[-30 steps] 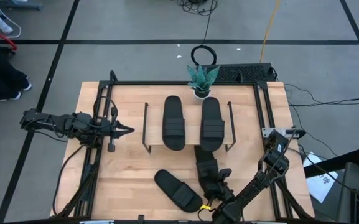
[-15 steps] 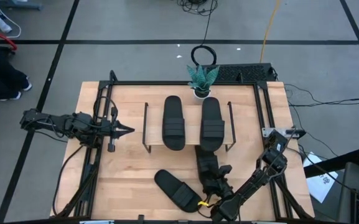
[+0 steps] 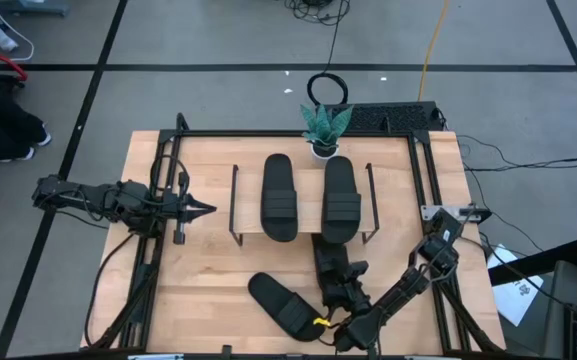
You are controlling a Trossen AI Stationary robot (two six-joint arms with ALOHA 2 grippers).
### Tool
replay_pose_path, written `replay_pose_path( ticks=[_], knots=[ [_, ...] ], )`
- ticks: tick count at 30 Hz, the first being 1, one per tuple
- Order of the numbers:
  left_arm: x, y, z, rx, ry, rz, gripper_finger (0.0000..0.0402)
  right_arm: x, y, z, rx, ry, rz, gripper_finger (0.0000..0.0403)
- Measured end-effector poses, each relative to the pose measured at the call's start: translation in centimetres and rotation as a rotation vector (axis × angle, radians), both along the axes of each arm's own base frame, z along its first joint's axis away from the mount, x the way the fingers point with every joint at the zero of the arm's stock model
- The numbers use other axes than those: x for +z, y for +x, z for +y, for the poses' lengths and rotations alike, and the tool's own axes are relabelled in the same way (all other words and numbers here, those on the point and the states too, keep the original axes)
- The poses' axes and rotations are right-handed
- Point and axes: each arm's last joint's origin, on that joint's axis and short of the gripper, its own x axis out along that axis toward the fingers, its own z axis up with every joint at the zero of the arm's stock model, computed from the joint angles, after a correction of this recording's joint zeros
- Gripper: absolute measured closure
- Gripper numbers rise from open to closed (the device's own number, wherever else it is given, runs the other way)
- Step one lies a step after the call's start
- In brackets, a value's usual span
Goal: Pick and place slides into the shelf
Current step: Put the black slide under the shelf
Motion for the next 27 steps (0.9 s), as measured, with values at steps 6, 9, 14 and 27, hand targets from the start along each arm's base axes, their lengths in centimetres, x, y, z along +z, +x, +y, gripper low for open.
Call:
replay_pose_path(
  ticks=[6, 9, 14, 27],
  knots=[
    [0.0, 0.0, 0.0, 0.003, -0.021, -0.001, 0.0381, 0.0, 0.4, -0.5, -0.027, 0.009, 0.017, 0.0402],
    [0.0, 0.0, 0.0, 0.004, -0.036, -0.001, 0.038, -0.1, 0.2, -0.4, -0.034, 0.018, 0.028, 0.0402],
    [0.0, 0.0, -0.1, -0.024, -0.03, -0.001, 0.038, 0.0, -0.5, 0.4, -0.028, 0.038, 0.051, 0.0402],
    [0.0, 0.0, -0.1, -0.041, -0.011, -0.002, 0.038, 4.0, -2.4, 2.6, 0.141, 0.05, 0.062, 0.0403]
  ],
)
